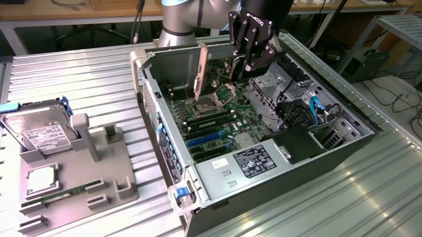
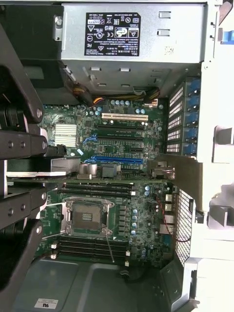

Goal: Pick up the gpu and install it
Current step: 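Insert the gpu into the slot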

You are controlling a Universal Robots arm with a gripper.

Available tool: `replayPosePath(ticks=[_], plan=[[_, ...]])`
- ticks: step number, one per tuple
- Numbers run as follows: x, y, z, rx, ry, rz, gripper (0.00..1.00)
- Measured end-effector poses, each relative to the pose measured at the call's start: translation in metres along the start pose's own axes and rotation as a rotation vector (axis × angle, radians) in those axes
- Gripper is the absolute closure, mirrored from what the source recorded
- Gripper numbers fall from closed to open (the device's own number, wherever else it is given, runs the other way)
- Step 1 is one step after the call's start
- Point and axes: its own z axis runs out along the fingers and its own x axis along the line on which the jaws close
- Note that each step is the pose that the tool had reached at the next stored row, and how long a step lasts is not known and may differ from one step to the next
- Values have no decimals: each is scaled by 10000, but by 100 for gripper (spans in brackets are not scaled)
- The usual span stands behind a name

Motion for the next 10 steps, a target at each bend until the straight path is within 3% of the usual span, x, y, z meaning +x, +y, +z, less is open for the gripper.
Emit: replayPosePath(ticks=[7, 10], plan=[[1, -1, 31, 0, -1, 0, 72], [3, -5, 191, 0, 0, 0, 72]])
